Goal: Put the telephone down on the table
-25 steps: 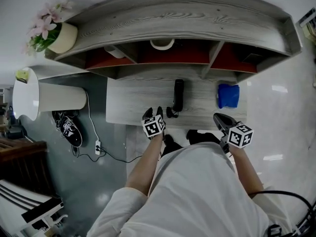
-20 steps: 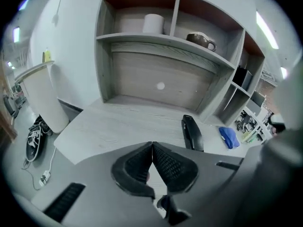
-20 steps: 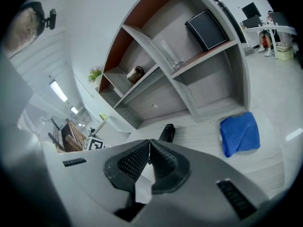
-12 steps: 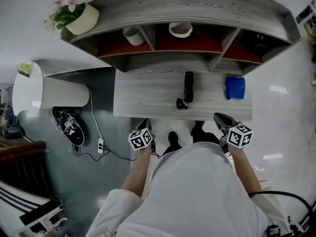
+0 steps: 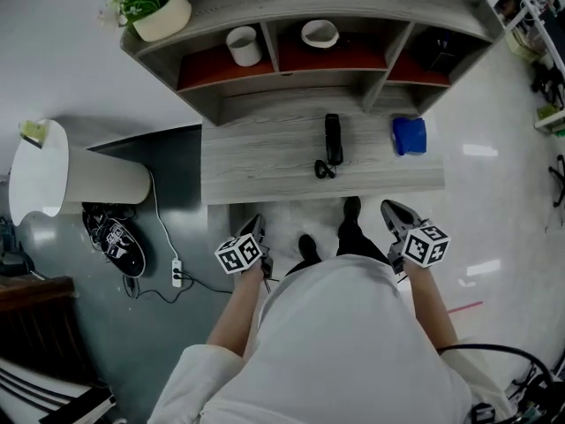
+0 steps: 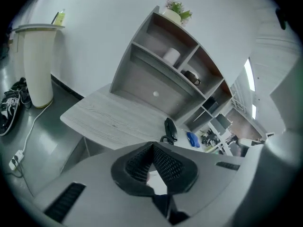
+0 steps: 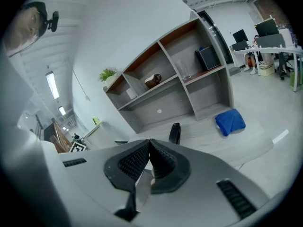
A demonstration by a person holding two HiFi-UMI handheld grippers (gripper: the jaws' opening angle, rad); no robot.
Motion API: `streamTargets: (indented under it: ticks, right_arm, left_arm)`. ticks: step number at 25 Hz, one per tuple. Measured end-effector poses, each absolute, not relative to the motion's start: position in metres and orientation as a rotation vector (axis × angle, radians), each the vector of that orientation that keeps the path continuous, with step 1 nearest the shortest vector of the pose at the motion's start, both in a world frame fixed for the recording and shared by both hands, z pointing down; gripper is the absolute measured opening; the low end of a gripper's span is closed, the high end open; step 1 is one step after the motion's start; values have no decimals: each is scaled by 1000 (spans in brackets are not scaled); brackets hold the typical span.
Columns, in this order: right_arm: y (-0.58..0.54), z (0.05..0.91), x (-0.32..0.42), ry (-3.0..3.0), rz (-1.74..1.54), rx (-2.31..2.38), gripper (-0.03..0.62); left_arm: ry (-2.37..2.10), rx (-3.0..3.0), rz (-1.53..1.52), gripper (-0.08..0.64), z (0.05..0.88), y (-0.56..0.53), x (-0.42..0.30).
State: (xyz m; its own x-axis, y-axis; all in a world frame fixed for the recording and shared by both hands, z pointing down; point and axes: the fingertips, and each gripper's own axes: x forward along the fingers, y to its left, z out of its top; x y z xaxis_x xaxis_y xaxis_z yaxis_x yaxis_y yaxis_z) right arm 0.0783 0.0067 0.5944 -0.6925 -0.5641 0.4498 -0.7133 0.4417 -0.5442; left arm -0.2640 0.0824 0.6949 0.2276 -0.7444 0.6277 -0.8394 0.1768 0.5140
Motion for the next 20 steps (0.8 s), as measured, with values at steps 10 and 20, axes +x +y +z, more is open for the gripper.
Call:
streamTargets:
  ticks: [10,20]
  right_arm:
    - [79,589,105,-2443,1110,1346,17]
    - [71,559,126,-2507,1053,1347,17]
  left_arm:
    - [-1334,1740,63,9,669,96,-239]
    - [-1147,1955,-33,11,602,73,-180]
